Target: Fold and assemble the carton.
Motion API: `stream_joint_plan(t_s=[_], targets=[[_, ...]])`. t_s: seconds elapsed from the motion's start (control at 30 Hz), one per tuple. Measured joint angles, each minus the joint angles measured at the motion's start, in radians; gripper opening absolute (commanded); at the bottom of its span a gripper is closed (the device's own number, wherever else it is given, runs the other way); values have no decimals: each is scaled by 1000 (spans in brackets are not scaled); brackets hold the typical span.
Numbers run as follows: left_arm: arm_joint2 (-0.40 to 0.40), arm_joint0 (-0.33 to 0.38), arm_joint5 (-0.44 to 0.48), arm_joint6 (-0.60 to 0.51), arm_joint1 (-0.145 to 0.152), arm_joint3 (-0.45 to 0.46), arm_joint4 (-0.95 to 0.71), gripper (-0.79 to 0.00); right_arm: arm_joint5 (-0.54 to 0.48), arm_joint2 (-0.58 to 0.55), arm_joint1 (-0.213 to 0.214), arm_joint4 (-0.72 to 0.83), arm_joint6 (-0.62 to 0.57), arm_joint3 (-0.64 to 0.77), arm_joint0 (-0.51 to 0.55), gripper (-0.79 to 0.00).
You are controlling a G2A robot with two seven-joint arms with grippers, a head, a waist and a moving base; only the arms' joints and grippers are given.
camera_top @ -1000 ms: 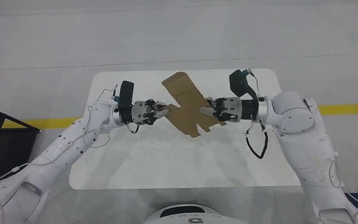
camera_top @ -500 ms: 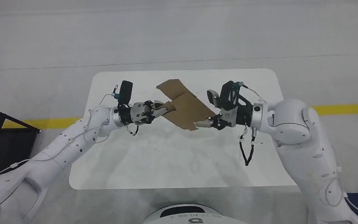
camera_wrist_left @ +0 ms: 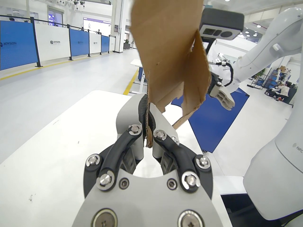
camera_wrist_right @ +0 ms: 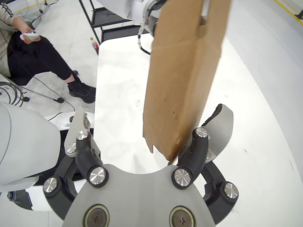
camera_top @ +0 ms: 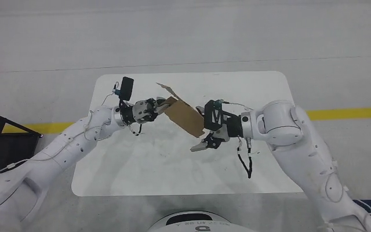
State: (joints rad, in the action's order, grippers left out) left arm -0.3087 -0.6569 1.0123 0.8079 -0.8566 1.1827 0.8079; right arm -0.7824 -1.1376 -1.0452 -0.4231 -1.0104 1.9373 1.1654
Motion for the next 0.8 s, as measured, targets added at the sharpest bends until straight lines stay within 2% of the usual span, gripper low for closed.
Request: stream_joint_plan(t_s=[0.4,0.47,0.6,0.8], targets=[[45,34,0,0,0,-29,-82,-785,-11,143,1,48,-11,-63,-112,0],[41,40,0,0,1,-47,-70,-785,-4,130,2,49,19,-67,-117,0],[0,39,0,0,2,-74,-9,-785,26,51,10,35,154,-67,-79,0],[-78,6,-10,10,5,-75,81,-785,13,-16,22,35,246,-48,-22,0]])
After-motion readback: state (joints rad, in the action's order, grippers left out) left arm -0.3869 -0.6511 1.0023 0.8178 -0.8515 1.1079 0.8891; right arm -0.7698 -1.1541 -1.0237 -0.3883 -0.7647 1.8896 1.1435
